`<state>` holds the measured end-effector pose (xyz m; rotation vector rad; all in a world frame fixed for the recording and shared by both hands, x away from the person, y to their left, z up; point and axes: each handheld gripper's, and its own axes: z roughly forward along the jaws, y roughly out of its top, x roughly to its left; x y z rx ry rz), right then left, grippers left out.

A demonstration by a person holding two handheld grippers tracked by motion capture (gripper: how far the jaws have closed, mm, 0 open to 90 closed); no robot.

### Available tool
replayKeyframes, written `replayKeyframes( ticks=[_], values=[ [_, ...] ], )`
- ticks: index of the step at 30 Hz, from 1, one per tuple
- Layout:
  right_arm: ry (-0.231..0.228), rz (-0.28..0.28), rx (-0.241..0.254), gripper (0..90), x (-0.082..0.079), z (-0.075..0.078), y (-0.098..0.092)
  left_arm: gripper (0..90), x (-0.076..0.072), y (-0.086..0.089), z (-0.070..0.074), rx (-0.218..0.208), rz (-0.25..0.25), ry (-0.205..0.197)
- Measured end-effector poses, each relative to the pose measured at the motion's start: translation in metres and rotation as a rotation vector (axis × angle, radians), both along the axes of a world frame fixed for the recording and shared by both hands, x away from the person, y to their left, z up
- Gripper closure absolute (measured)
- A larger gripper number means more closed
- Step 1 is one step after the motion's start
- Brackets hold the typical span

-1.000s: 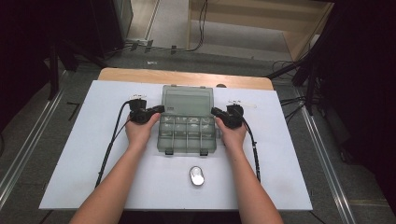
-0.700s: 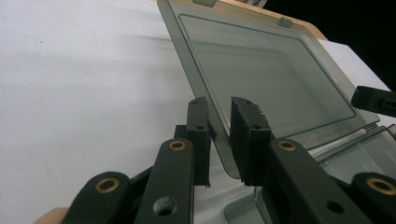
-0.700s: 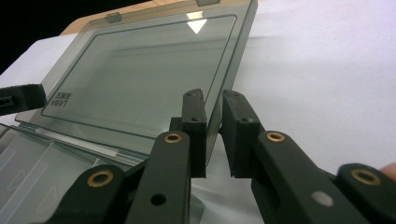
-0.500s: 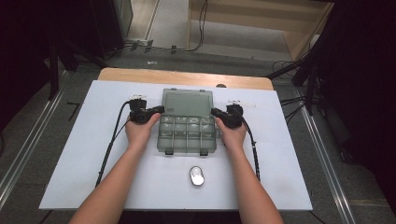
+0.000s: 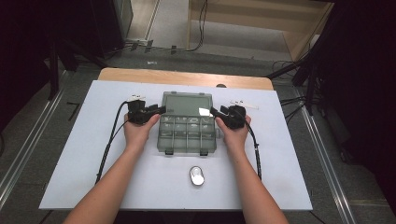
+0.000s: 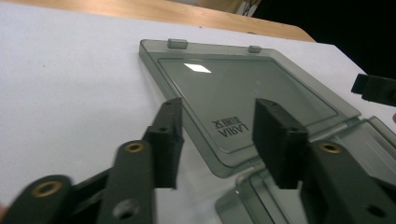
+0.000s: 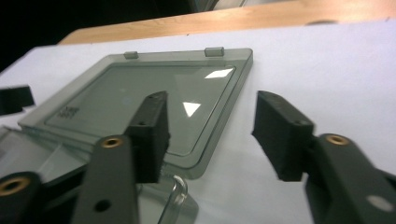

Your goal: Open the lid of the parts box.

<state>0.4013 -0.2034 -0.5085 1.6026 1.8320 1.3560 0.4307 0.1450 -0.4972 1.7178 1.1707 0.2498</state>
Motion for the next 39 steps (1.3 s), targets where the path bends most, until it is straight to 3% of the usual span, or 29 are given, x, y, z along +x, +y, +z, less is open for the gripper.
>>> replayKeyframes(
  ticks=[2, 7, 13, 17, 19, 23, 25, 39],
  values=[
    [-0.025, 0.016, -0.024, 32.5, -0.006, 0.002, 0.000, 43.1, -0.005, 0.003, 0.002, 0.005, -0.007, -0.022],
    [-0.072, 0.055, -0.028, 22.5, -0.022, 0.010, 0.000, 33.4, -0.016, 0.013, 0.006, -0.007, -0.015, -0.062],
    [-0.095, 0.087, -0.050, 14.4, -0.040, 0.016, 0.002, 23.4, -0.033, 0.018, 0.012, 0.002, -0.064, -0.096],
    [-0.128, 0.081, -0.100, 6.8, -0.053, 0.017, 0.002, 16.8, -0.045, 0.024, 0.015, -0.001, -0.082, -0.114],
    [-0.137, 0.100, -0.096, 0.7, -0.058, 0.016, 0.000, 13.8, -0.050, 0.028, 0.017, -0.009, -0.088, -0.126],
    [-0.141, 0.091, -0.076, 0.0, -0.069, 0.016, -0.004, 8.9, -0.060, 0.034, 0.019, 0.003, -0.110, -0.146],
    [-0.145, 0.091, -0.077, 0.0, -0.074, 0.016, -0.006, 0.0, -0.065, 0.036, 0.020, 0.004, -0.132, -0.153],
    [-0.163, 0.144, -0.076, 0.0, -0.101, 0.014, -0.007, 0.0, -0.098, 0.053, 0.021, 0.012, -0.133, -0.198]
  ],
)
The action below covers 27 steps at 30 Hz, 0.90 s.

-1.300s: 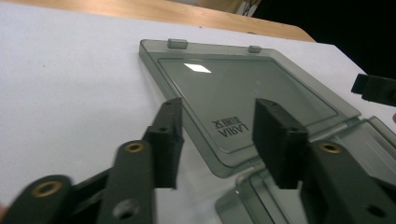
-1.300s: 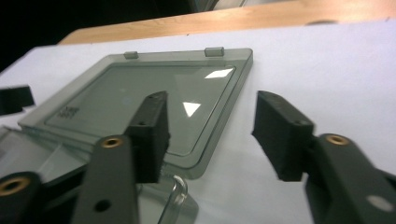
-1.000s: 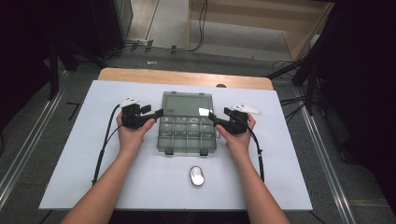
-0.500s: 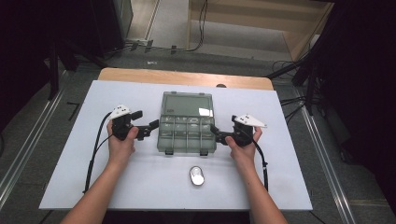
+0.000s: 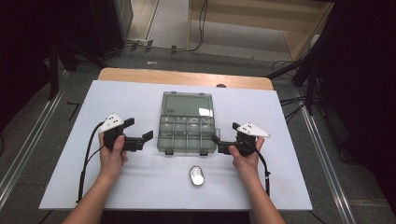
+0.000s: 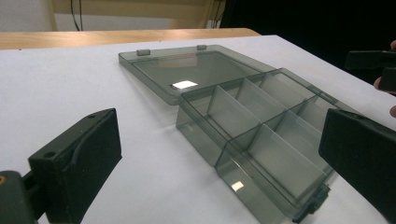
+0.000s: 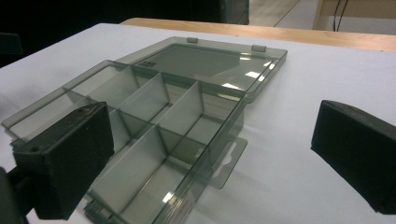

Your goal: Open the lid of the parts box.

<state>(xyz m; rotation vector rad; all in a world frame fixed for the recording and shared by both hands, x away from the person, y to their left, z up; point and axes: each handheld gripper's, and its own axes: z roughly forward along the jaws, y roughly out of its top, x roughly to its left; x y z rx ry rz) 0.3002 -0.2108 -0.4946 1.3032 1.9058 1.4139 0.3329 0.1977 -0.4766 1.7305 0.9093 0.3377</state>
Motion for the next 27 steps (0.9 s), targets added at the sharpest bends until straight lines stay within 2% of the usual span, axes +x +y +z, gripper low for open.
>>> replayKeyframes(
  ticks=[7, 9, 13, 17, 21, 25, 27],
  values=[
    [-0.009, 0.021, -0.008, 0.0, -0.010, 0.001, 0.003, 0.0, -0.016, 0.009, -0.002, 0.007, -0.004, -0.014],
    [-0.007, 0.019, -0.005, 0.0, -0.013, 0.002, 0.004, 0.0, -0.019, 0.011, -0.002, 0.024, -0.005, -0.022],
    [-0.012, 0.013, -0.010, 0.0, -0.020, 0.003, 0.004, 0.0, -0.027, 0.015, -0.001, 0.019, -0.007, -0.030],
    [-0.010, 0.010, -0.011, 0.0, -0.028, 0.003, 0.001, 0.0, -0.035, 0.020, -0.001, 0.040, -0.009, -0.042],
    [-0.023, 0.011, -0.006, 0.0, -0.037, 0.005, -0.003, 0.0, -0.041, 0.028, 0.001, 0.028, -0.002, -0.054],
    [-0.025, 0.008, -0.005, 0.0, -0.045, 0.008, -0.005, 0.0, -0.048, 0.036, 0.000, 0.042, 0.003, -0.065],
    [-0.027, 0.014, -0.003, 0.0, -0.050, 0.009, -0.006, 0.0, -0.052, 0.039, -0.002, 0.044, 0.004, -0.058]
  ],
)
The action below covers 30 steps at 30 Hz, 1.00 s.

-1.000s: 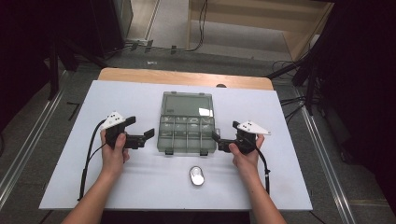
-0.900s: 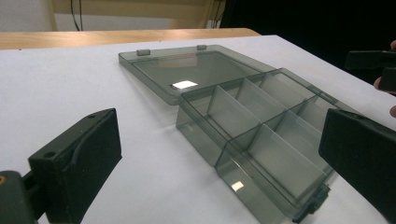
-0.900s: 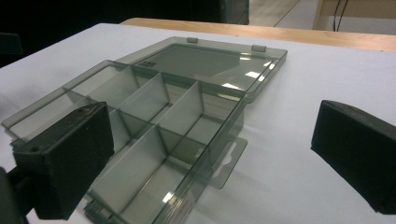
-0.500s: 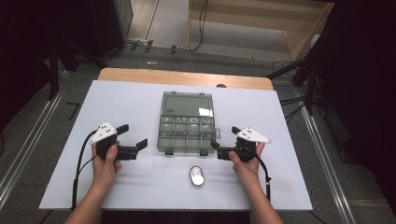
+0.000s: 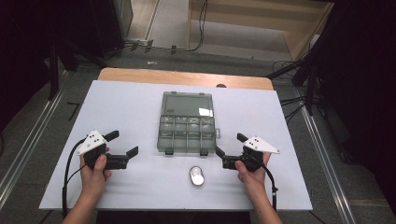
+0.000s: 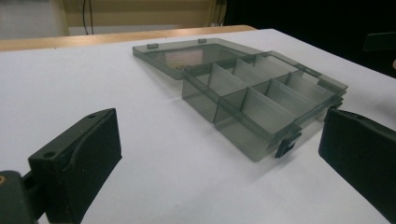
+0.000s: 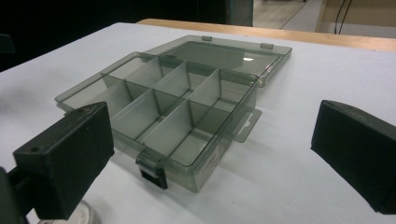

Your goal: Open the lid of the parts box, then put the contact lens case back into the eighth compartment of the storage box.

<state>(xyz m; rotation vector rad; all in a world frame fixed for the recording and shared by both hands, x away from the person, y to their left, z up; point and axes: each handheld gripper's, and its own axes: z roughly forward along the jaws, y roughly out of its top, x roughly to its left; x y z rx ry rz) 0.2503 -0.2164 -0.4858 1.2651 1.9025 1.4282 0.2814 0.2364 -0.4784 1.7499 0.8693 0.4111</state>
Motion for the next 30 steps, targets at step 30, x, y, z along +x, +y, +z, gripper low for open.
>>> replayKeyframes(
  ticks=[30],
  values=[
    [0.042, 0.102, -0.057, 0.0, -0.036, -0.006, 0.035, 0.0, -0.041, 0.055, -0.010, 0.053, 0.082, -0.048]
  ],
)
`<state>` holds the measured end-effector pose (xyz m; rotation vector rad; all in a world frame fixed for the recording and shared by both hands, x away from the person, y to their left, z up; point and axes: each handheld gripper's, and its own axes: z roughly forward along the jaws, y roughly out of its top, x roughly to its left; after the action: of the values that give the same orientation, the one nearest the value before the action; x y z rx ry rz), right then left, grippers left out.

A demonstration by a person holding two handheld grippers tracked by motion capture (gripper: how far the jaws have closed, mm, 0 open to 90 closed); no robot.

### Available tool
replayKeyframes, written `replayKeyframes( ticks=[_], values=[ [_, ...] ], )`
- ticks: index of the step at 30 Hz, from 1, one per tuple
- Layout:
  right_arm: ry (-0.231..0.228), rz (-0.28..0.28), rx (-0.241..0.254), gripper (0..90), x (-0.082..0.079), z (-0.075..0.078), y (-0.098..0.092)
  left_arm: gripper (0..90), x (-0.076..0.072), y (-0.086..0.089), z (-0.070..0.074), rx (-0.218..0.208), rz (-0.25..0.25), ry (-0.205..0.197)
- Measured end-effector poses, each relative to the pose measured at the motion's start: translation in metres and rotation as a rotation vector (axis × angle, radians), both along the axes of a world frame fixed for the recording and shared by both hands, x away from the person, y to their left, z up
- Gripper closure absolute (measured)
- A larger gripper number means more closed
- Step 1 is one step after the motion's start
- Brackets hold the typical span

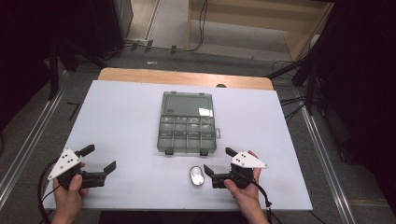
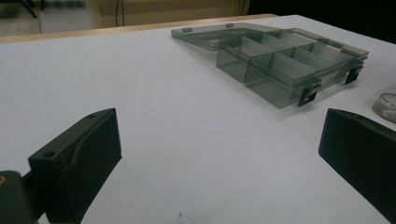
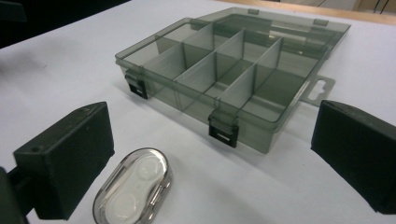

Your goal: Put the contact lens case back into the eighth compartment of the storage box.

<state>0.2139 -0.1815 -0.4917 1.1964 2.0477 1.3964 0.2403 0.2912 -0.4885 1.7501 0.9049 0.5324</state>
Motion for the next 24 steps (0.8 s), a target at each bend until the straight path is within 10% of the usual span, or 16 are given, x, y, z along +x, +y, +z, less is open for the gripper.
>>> replayKeyframes(
  ticks=[24],
  values=[
    [0.129, 0.054, -0.027, 10.8, -0.004, -0.014, 0.032, 0.0, 0.001, -0.002, -0.003, 0.004, -0.010, 0.007]
  ],
)
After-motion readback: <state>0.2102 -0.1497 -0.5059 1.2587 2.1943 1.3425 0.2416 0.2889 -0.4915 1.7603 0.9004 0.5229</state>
